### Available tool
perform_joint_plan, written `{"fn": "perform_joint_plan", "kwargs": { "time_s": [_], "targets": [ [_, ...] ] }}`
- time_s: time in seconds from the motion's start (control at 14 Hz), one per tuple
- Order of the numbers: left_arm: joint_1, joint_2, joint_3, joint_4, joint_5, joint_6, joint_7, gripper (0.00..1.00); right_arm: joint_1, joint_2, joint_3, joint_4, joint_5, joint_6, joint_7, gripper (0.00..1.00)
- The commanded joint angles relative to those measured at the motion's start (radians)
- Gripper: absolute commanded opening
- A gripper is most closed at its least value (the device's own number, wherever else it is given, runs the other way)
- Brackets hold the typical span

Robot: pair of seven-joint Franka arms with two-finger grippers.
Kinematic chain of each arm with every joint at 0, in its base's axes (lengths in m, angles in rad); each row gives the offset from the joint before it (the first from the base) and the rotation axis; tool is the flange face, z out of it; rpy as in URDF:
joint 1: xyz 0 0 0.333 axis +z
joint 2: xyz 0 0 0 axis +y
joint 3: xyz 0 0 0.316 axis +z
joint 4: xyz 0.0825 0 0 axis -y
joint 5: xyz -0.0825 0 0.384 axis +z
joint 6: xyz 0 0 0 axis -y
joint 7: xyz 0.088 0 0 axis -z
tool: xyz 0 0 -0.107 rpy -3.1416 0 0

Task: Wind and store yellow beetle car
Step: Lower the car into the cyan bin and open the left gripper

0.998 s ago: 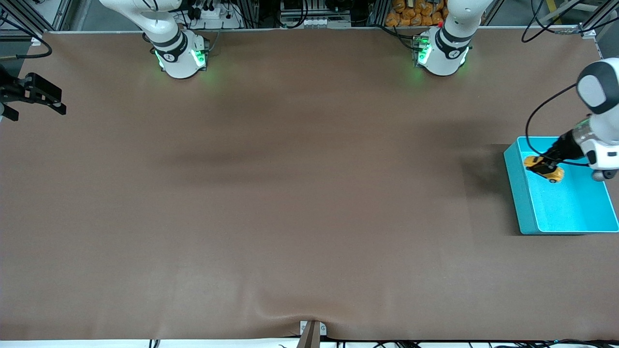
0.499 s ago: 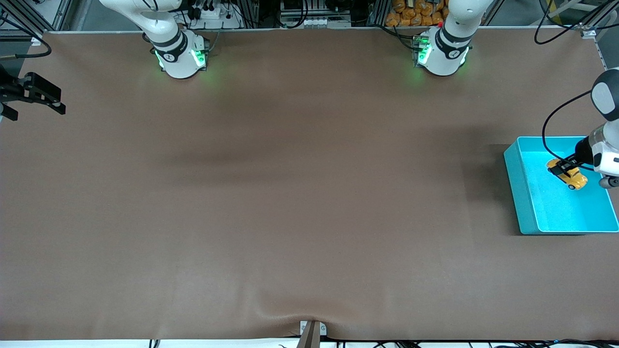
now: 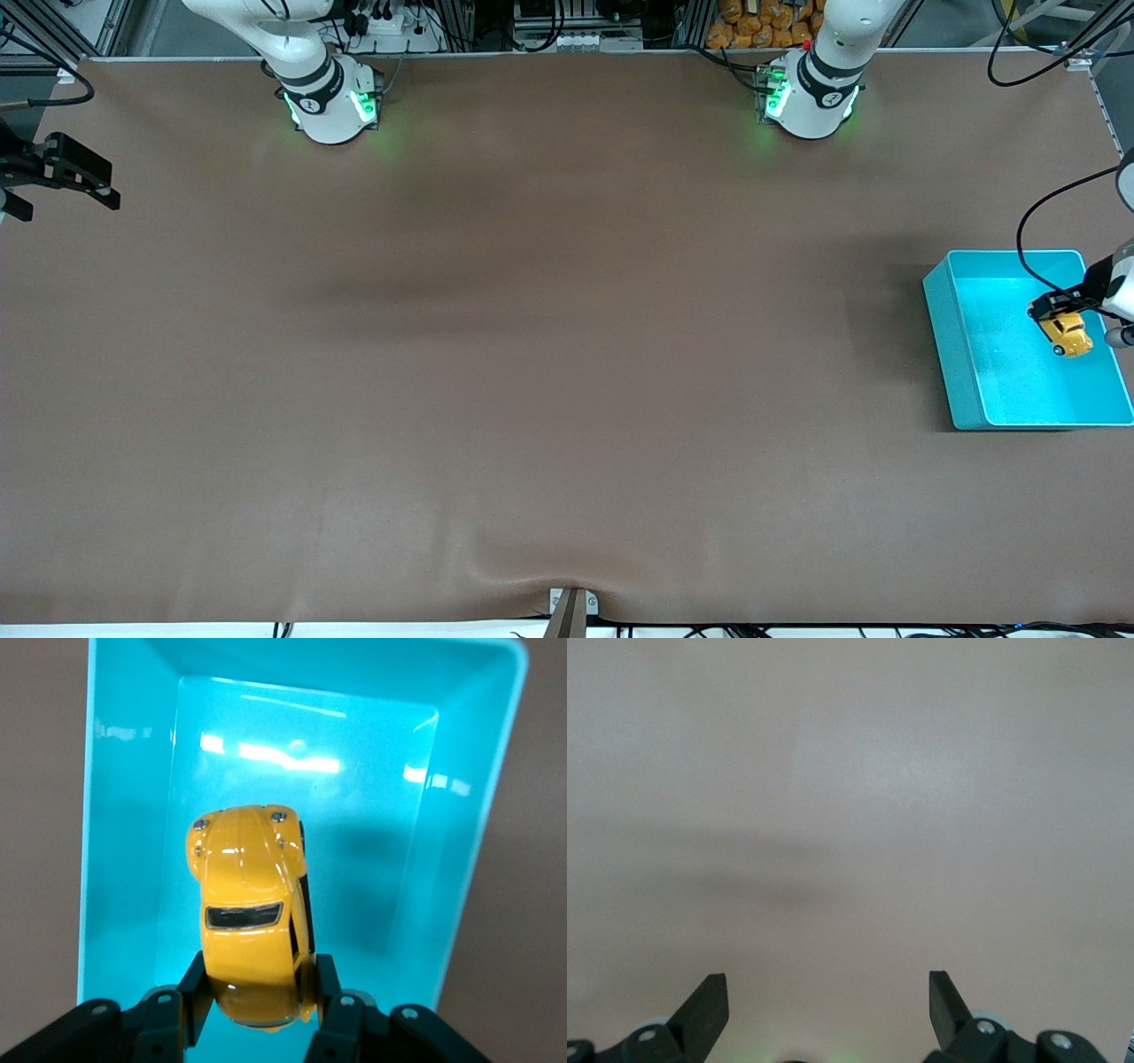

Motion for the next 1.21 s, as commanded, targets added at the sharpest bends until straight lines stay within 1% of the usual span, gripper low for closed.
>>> {"fn": "perform_joint_plan", "kwargs": {
  "time_s": [0.0,0.14,0.29,0.36,0.57,0.78,0.93,1.0,1.14],
  "targets": [
    [0.057,0.073,-0.011,0.032,0.060,-0.022,0.109,0.00,0.012,-0.013,-0.006,-0.005,-0.013,-0.004,-0.006,1.00],
    [0.055,0.082,0.035,0.029,0.075,-0.022,0.176,0.00,0.012,-0.013,-0.006,-0.005,-0.013,-0.004,-0.008,1.00],
    [0.019,0.098,0.070,0.024,0.077,-0.021,0.195,0.00,0.014,-0.013,-0.006,-0.005,-0.013,-0.004,-0.006,1.00],
    [-0.022,0.110,0.111,0.027,0.080,-0.019,0.195,0.00,0.014,-0.013,-0.006,-0.005,-0.013,-0.004,-0.006,1.00],
    [-0.195,0.124,0.274,0.033,0.080,-0.008,0.195,0.00,0.014,-0.013,-0.006,-0.007,-0.013,-0.004,-0.005,1.00],
    [-0.304,0.147,0.389,0.035,0.080,0.033,0.195,0.00,0.013,-0.012,-0.006,-0.007,-0.013,-0.004,-0.003,1.00],
    [-0.358,0.159,0.447,0.035,0.080,0.053,0.195,0.00,0.012,-0.013,-0.006,-0.007,-0.013,-0.004,-0.001,1.00],
    [-0.366,0.167,0.463,0.033,0.080,0.070,0.195,0.00,0.012,-0.012,-0.006,-0.007,-0.013,-0.004,-0.001,1.00],
    [-0.370,0.182,0.472,0.032,0.080,0.099,0.195,0.00,0.012,-0.012,-0.006,-0.007,-0.013,-0.004,-0.001,1.00]
  ]
}}
